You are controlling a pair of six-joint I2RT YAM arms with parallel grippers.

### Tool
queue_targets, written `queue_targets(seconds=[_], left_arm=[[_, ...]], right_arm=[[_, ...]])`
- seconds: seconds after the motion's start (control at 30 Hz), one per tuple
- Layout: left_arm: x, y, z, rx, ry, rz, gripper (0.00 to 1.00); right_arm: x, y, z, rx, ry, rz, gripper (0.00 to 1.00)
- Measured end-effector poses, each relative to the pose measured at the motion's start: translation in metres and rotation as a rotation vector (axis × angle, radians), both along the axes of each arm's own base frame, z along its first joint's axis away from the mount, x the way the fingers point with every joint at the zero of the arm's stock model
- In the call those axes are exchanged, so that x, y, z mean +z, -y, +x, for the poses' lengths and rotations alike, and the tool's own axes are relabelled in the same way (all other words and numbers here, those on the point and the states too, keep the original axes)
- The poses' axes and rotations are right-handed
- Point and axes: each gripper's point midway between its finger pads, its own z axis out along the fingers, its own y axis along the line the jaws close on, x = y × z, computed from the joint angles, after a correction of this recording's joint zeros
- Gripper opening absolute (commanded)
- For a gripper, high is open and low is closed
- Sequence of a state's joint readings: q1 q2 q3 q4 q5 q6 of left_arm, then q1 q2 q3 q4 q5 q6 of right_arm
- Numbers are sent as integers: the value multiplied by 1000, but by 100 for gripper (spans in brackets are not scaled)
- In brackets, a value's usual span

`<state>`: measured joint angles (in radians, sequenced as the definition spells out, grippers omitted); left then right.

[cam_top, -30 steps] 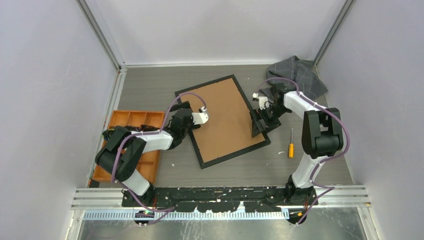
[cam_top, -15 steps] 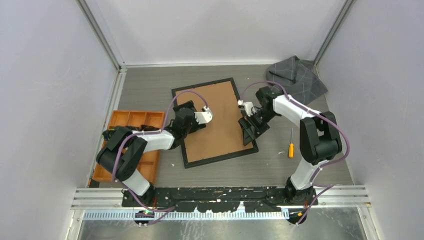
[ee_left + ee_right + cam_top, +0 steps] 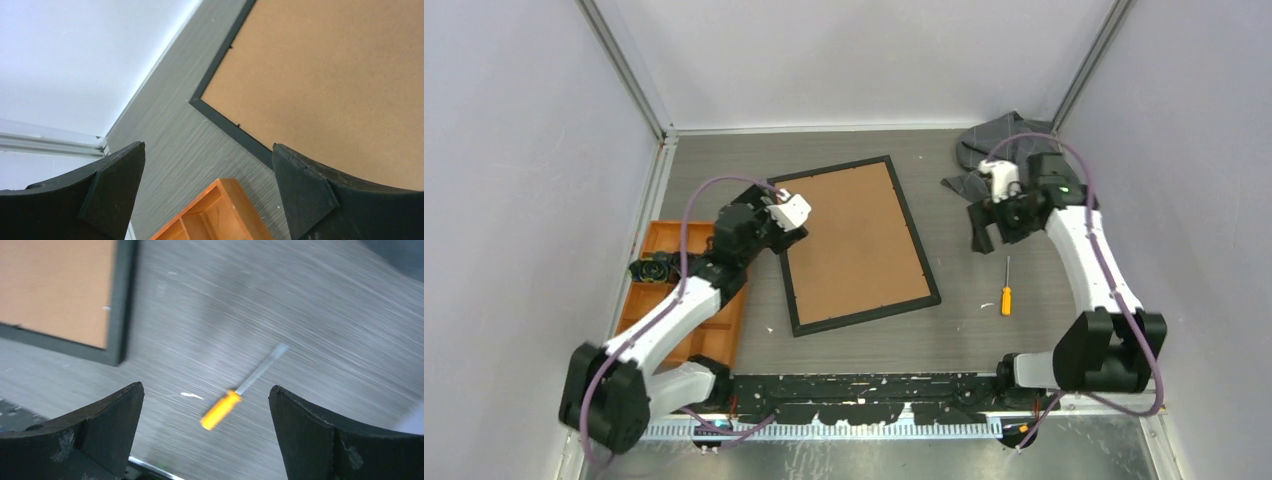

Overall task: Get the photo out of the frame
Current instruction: Adjust the photo frame at the center of the board, then pick up the screwdriver from the center of the board.

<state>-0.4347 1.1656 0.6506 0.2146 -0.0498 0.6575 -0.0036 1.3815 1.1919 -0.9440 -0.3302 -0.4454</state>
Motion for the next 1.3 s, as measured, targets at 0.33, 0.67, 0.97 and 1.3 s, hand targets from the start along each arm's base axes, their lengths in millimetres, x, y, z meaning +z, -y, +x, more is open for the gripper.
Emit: queue_targets(seconds=[0.33, 0.67, 0.97, 1.3], left_arm=[[-9, -14, -72, -104, -236, -3, 100], [-48, -45, -110, 19, -303, -6, 100], [-48, -63, -119, 105, -257, -27, 100], [-68, -70, -128, 137, -273, -35, 100]], right_arm=[[17, 94, -30, -60, 53, -310, 100], [-2, 126, -44, -164, -58, -454, 100], [-14, 144, -36, -400, 0, -503, 100], [-46, 132, -52, -399, -53, -413, 100]])
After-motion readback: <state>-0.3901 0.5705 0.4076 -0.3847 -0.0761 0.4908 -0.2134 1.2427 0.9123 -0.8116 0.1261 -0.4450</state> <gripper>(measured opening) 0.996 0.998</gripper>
